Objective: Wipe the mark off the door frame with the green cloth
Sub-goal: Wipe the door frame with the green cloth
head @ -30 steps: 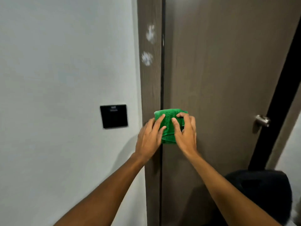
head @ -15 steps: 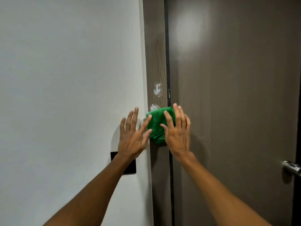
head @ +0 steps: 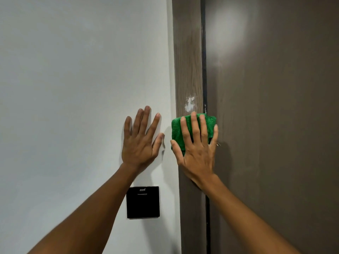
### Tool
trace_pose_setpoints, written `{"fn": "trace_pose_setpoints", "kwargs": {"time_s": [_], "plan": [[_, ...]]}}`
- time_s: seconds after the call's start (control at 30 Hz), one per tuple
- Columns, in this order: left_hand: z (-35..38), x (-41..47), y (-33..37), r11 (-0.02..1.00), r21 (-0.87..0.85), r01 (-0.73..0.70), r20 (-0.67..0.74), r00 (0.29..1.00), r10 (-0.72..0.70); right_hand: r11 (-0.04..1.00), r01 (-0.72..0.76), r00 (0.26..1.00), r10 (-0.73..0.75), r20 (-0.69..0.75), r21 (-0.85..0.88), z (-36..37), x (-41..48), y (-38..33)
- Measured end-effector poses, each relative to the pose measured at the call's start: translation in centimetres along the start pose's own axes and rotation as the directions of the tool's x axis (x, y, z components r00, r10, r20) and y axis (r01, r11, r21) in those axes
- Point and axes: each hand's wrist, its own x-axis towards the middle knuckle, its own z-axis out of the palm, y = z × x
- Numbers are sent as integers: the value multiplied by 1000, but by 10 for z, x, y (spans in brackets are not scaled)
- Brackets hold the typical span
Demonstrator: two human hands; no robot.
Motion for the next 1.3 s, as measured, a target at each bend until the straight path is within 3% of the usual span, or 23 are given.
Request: {"fn": "trace_pose_setpoints", "kwargs": {"time_s": [0.17, 0.23, 0.43, 0.5, 0.67, 0.93, 1.0, 1.17, 1.3], "plan": [[-2, 1, -1, 1000, -18, -7, -12, 1000, 7, 973, 226, 974, -227, -11, -51, 1, -45, 18], [-3, 2, 0, 1000, -13, 0, -4, 1000, 0, 981, 192, 981, -192, 2, -23, -2, -52, 29], [-1, 0, 2, 1000, -6, 2, -27, 1000, -2, 992, -102, 994, 104, -20, 68, -7, 9, 9], [-1, 0, 2, 1000, -2, 2, -32, 1000, -2, 998, -58, 998, 58, -22, 32, -4, 19, -2], [0, 0, -1, 1000, 2, -11, -29, 1000, 11, 966, 251, 968, -250, 17, -56, 0, -31, 18], [-1, -1, 1, 1000, -4, -2, -41, 999, 2, 992, -78, 997, 79, 1, 97, -11, 26, 11], [-2, -1, 1, 1000, -7, -4, -39, 999, 4, 997, -54, 998, 55, -14, 53, -8, 34, -4], [-1, -1, 0, 1000, -2, -20, -29, 999, 20, 949, 293, 956, -292, 22, -113, -2, -15, 8], [0, -1, 0, 1000, 6, -8, -38, 999, 8, 991, 132, 991, -132, 4, -24, -5, -11, 20]]}}
